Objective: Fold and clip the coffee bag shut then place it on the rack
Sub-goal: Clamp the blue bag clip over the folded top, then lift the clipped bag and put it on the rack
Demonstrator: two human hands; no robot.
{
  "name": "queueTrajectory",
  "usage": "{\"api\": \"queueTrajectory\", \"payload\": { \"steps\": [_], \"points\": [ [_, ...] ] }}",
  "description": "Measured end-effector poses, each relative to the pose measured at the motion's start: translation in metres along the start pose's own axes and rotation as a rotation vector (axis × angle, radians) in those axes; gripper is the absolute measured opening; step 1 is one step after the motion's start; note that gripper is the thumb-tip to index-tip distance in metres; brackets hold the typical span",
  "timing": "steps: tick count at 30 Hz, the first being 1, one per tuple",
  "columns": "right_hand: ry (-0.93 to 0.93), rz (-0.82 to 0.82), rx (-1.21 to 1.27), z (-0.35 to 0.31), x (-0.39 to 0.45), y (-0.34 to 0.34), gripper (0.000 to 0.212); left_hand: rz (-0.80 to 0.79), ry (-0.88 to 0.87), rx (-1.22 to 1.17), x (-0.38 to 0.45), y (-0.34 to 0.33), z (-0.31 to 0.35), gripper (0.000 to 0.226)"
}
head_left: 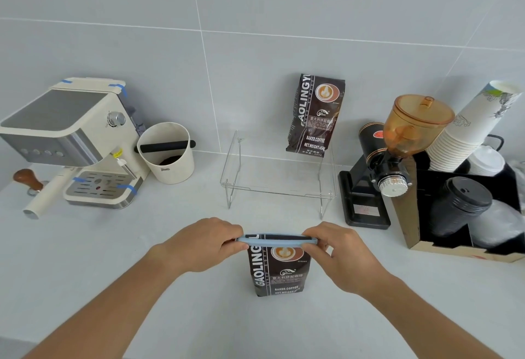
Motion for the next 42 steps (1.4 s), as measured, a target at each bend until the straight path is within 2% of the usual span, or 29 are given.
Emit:
{"api": "queueTrajectory", "payload": {
  "steps": [5,8,13,16,20,23,27,31,37,42],
  "points": [
    [-0.047,-0.004,0.061,0.005,0.001,0.001,0.013,0.042,0.023,-0.041,-0.003,0.0,-0.002,0.036],
    [-0.102,-0.017,0.147,0.012,0.001,-0.002,0.019,0.105,0.045,-0.151,-0.004,-0.002,-0.002,0.031],
    [-0.351,-0.132,0.261,0.039,-0.008,-0.024,0.045,0.226,0.196,-0.683,-0.011,-0.023,0.0,0.008],
    [-0.422,-0.187,0.307,0.049,-0.016,-0.042,0.047,0.293,0.245,-0.998,-0.011,-0.047,0.006,0.021],
    [-0.45,-0.106,0.38,0.056,-0.026,-0.055,0.042,0.371,0.33,-1.213,-0.01,-0.078,0.009,0.035],
    [-0.493,-0.099,0.421,0.065,-0.035,-0.069,0.036,0.378,0.392,-1.259,-0.01,-0.1,0.013,0.047],
    [-0.509,-0.056,0.473,0.07,-0.04,-0.076,0.036,0.429,0.43,-1.172,-0.012,-0.117,0.019,0.039],
    [-0.504,-0.027,0.467,0.067,-0.038,-0.077,0.043,0.506,0.454,-1.193,-0.014,-0.123,0.023,0.038],
    [-0.48,-0.031,0.388,0.067,-0.039,-0.078,0.029,0.529,0.45,-1.165,-0.012,-0.122,0.023,0.035],
    [-0.471,0.015,0.367,0.061,-0.035,-0.077,0.03,0.54,0.424,-1.174,-0.01,-0.111,0.026,0.039]
  ]
}}
Point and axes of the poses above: each hand's wrist, its own x-axis towards the middle knuckle, its own y-axis out of the back of the hand, z = x × y, the point moved 5 cm from there along x, towards the middle knuckle, and after that the axes turned 4 degrees about -y, right-handed, at the moved point
